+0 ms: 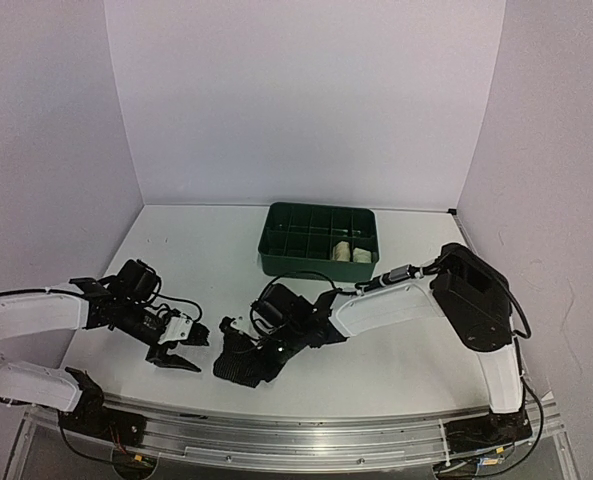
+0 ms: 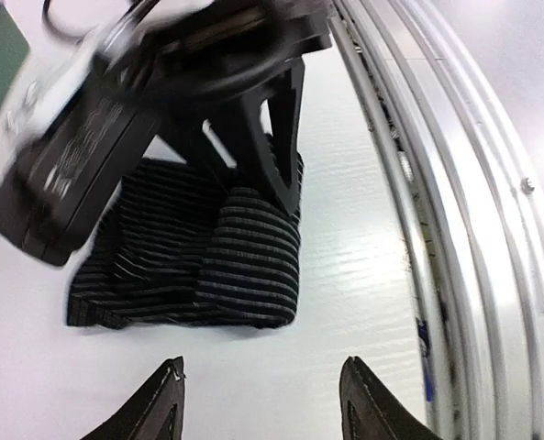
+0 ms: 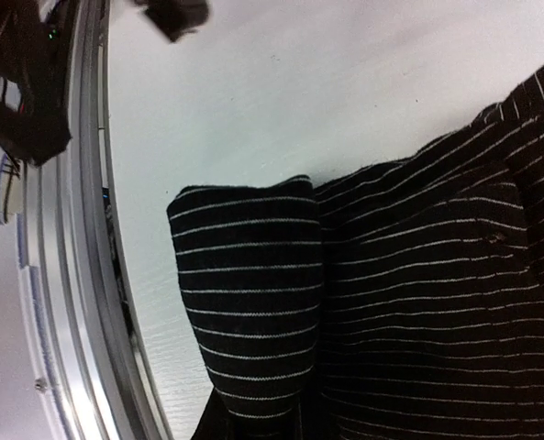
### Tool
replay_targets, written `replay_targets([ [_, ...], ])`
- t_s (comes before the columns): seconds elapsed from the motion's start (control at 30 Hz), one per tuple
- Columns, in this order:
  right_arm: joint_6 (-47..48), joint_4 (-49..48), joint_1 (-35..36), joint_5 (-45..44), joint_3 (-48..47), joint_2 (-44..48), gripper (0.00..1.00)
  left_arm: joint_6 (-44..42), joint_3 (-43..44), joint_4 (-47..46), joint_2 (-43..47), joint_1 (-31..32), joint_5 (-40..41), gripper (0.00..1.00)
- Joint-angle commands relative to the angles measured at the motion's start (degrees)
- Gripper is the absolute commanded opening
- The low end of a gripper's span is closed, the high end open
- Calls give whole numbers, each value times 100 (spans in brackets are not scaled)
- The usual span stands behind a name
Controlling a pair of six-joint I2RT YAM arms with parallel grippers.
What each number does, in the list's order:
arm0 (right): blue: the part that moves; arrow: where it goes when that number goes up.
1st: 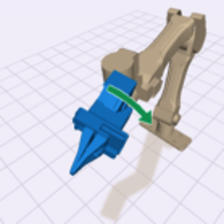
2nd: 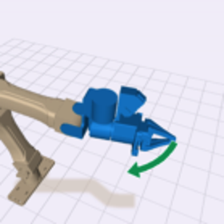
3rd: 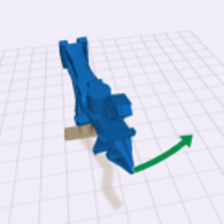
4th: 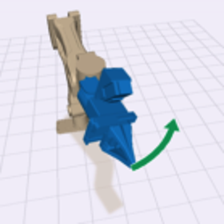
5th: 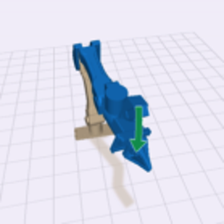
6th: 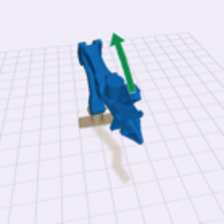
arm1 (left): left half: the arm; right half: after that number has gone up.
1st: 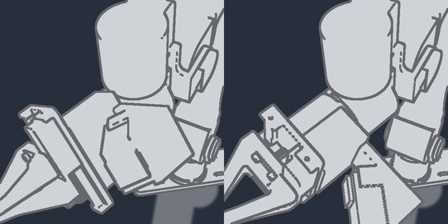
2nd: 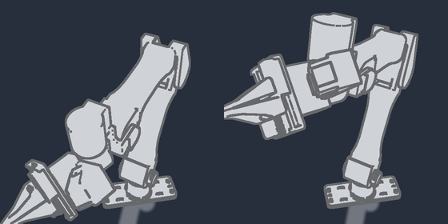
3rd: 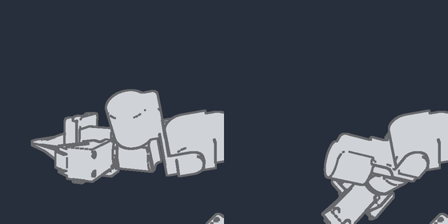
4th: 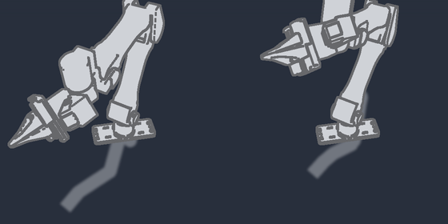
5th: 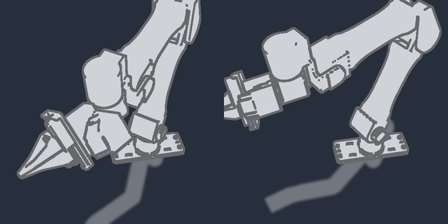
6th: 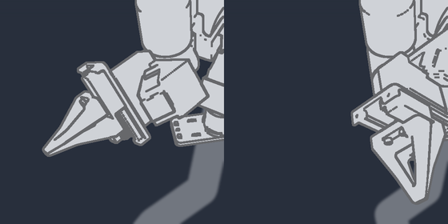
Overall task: Roll the underwear
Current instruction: Roll the underwear to the center of the board.
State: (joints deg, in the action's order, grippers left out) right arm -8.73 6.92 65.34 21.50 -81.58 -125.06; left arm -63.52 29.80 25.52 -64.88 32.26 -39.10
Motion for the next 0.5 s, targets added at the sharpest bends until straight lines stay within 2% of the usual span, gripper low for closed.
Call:
replay_targets([
  [0.0,-946,925,-235,749,147,-818,0,-281,-201,-1024,106,784,844,59],
  [0.17,-1199,923,-421,1087,-14,-1013,0,-366,-63,-1558,-597,1468,1536,65],
  [0.27,-1230,927,-480,1143,-4,-1032,0,-483,83,-1668,-1153,1521,1812,66],
  [0.47,-1195,925,-539,1155,2,-990,0,-738,61,-1776,-1392,1546,1808,61],
])
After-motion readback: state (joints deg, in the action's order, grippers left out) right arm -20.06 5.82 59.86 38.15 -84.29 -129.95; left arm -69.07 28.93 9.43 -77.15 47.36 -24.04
